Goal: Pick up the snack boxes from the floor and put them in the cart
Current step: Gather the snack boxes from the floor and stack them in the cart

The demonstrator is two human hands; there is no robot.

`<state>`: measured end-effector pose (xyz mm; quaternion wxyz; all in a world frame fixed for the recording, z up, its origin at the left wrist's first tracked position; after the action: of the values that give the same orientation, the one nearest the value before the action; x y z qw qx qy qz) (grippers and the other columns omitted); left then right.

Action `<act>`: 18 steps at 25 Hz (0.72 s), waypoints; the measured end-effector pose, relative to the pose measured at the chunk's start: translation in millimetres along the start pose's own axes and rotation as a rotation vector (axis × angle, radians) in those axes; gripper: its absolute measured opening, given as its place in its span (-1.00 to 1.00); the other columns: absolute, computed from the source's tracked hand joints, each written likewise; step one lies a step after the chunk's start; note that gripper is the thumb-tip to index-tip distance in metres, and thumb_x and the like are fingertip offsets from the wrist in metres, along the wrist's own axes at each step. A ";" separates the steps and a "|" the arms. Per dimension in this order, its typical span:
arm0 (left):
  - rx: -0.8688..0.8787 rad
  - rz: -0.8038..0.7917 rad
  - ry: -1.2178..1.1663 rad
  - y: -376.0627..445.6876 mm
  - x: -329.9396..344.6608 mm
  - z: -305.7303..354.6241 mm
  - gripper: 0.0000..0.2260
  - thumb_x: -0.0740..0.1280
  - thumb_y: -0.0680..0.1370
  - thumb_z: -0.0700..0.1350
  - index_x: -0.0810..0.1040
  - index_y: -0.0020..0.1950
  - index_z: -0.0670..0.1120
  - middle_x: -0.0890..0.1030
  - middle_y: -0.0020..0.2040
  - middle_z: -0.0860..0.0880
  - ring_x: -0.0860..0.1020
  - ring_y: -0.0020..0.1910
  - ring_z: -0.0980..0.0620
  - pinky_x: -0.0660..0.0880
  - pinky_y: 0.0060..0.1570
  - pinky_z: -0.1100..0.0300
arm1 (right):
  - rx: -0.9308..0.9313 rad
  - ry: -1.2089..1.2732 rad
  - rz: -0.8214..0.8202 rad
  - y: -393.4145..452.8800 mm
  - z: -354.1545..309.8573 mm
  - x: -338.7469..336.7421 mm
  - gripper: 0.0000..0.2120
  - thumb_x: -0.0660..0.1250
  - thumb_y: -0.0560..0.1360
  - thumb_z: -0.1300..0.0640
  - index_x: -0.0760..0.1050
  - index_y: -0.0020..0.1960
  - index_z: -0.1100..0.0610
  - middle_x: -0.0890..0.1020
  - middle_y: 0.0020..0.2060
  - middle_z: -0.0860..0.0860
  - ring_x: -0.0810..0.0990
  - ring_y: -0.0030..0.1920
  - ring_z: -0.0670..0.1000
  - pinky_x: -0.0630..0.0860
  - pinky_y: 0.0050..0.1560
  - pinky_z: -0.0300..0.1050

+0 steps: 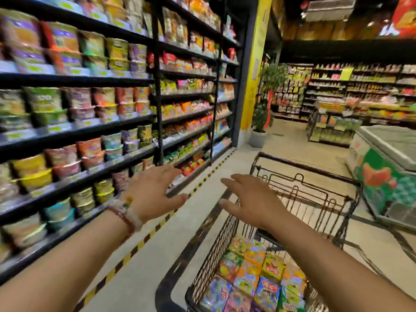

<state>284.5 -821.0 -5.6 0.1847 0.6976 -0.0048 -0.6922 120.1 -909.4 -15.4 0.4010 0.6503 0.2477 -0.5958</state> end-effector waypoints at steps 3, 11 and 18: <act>-0.104 0.011 0.034 -65.5 -17.3 -37.3 -0.29 0.04 0.43 0.42 0.11 0.52 0.14 0.16 0.52 0.10 0.16 0.48 0.05 0.15 0.41 0.05 | -0.120 0.087 0.039 0.1 -62.7 -12.8 -0.28 -0.14 0.45 -0.41 0.08 0.53 -0.12 0.21 0.49 0.00 0.17 0.46 0.06 0.12 0.41 -0.02; -0.432 0.072 0.118 -261.6 -88.5 -158.3 -0.10 -0.21 0.22 0.43 0.21 0.49 0.11 0.25 0.49 0.09 0.23 0.44 0.04 0.19 0.35 0.05 | -0.485 0.213 0.067 -10.4 -289.5 -32.7 -0.38 0.02 0.55 -0.32 0.08 0.53 -0.11 0.19 0.49 -0.04 0.10 0.48 0.02 0.02 0.44 -0.04; -0.753 0.024 0.272 -510.8 -151.6 -269.8 -0.14 -0.15 0.25 0.45 0.28 0.46 0.10 0.31 0.46 0.04 0.31 0.41 -0.02 0.29 0.33 -0.03 | -0.814 0.317 -0.005 -62.3 -549.9 -30.5 -0.28 -0.11 0.47 -0.42 0.06 0.54 -0.12 0.19 0.49 -0.05 0.12 0.48 0.04 0.09 0.44 -0.01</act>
<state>412.0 -237.5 -1.7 0.4344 0.6664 0.2658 -0.5446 382.1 -420.9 -17.1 0.5802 0.5221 0.5222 -0.3435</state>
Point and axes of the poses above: each hand's wrist, its own y-axis towards the middle knuckle, its own x-axis out of the palm, z = x × y, the point moved 9 cm from there along y, towards the middle knuckle
